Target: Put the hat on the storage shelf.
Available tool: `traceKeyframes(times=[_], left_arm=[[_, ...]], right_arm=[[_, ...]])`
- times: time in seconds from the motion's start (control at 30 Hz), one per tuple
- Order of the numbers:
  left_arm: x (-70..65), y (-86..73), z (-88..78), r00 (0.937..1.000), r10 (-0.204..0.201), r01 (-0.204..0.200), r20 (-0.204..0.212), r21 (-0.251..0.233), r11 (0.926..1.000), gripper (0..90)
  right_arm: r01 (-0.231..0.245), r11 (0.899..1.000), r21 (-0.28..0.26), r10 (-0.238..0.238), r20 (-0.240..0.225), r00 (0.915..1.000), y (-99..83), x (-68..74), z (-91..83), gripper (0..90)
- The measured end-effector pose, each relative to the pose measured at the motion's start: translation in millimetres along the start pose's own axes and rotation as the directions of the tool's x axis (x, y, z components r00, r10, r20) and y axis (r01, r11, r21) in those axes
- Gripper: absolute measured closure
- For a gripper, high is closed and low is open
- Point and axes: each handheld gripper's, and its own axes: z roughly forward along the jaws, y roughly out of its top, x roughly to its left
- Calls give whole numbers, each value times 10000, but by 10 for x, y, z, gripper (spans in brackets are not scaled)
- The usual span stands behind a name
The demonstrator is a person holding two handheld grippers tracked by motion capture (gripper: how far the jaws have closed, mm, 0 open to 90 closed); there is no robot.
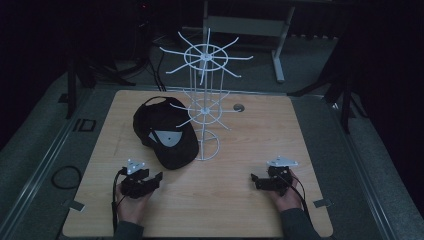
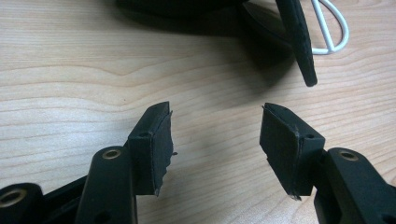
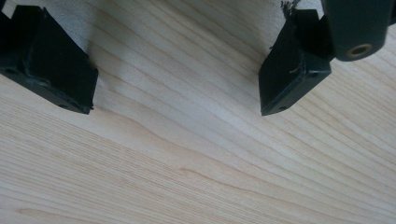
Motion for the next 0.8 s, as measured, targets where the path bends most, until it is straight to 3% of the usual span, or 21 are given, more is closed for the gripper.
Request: traceKeyframes(times=[0.5, 0.7, 0.73, 0.8], left_arm=[[-3, 39, -46, 9996, -105, 110, 250, -191, 9998, 428], [-19, 91, -64, 9976, -281, 290, 630, -137, 9995, 425], [-32, 106, -70, 9945, -486, 502, 932, -144, 9986, 421], [-41, 119, -71, 9929, -527, 542, 1067, -112, 9985, 420]], right_arm=[[3, 10000, -2, -3, -3, 10000, -2, 1, -1, 117], [-4, 10000, -3, 4, -6, 10000, -2, 1, -1, 117], [1, 10000, -6, -1, -5, 10000, -2, 1, -1, 117], [-3, 10000, -3, 3, -6, 10000, -2, 1, -2, 117]])
